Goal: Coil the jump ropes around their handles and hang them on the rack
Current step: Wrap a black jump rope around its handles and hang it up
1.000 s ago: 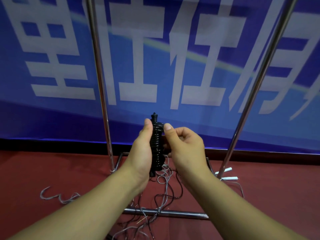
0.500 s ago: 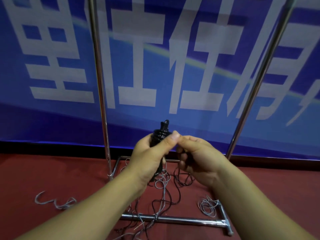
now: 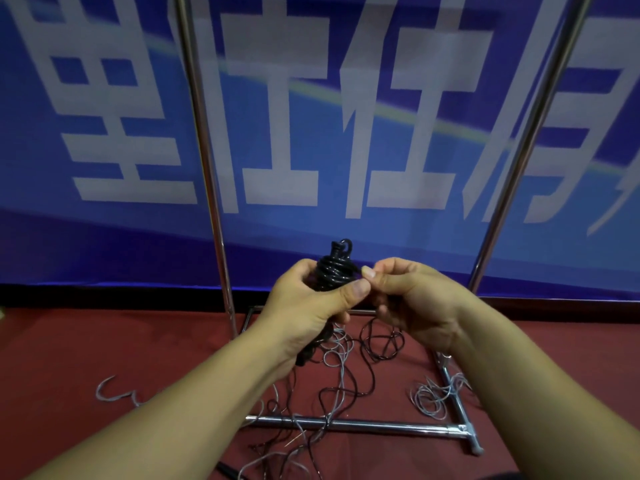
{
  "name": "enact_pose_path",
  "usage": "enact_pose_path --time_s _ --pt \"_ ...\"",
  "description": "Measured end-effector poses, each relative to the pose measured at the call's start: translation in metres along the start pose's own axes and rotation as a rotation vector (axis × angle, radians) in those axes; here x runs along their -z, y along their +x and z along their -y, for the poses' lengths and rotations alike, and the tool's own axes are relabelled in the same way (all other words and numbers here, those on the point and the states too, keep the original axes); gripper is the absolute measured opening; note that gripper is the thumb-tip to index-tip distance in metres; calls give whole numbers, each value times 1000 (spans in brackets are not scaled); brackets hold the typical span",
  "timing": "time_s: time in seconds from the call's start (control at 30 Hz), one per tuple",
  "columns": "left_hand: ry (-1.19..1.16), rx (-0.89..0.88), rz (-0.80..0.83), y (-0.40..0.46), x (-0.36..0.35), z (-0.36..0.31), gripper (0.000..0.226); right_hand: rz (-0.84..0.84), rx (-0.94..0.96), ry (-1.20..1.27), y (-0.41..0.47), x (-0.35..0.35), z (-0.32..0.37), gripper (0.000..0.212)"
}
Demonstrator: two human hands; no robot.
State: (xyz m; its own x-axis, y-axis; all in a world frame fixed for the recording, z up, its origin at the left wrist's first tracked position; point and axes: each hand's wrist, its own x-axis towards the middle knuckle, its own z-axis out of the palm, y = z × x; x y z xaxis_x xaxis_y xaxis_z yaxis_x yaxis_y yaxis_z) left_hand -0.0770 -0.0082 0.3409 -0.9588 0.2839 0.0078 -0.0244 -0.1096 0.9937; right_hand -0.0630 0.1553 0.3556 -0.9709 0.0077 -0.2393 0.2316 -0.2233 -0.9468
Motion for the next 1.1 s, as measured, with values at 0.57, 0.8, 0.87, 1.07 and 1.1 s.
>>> enact_pose_path --time_s 0.57,0.8,0.87,1.07,1.1 --pt "145 51 33 0 5 0 26 -68 91 -44 2 3 -5 26" --pt "229 -76 47 0 9 0 38 29 70 -31 -2 0 -6 24" --pt "239 -94 30 1 9 1 43 39 65 -36 -2 -1 -6 27" --pt "238 -35 17 2 5 2 45 50 22 70 -1 -4 -6 32" --pt "258 -33 12 2 5 2 42 50 14 92 -2 -4 -5 30"
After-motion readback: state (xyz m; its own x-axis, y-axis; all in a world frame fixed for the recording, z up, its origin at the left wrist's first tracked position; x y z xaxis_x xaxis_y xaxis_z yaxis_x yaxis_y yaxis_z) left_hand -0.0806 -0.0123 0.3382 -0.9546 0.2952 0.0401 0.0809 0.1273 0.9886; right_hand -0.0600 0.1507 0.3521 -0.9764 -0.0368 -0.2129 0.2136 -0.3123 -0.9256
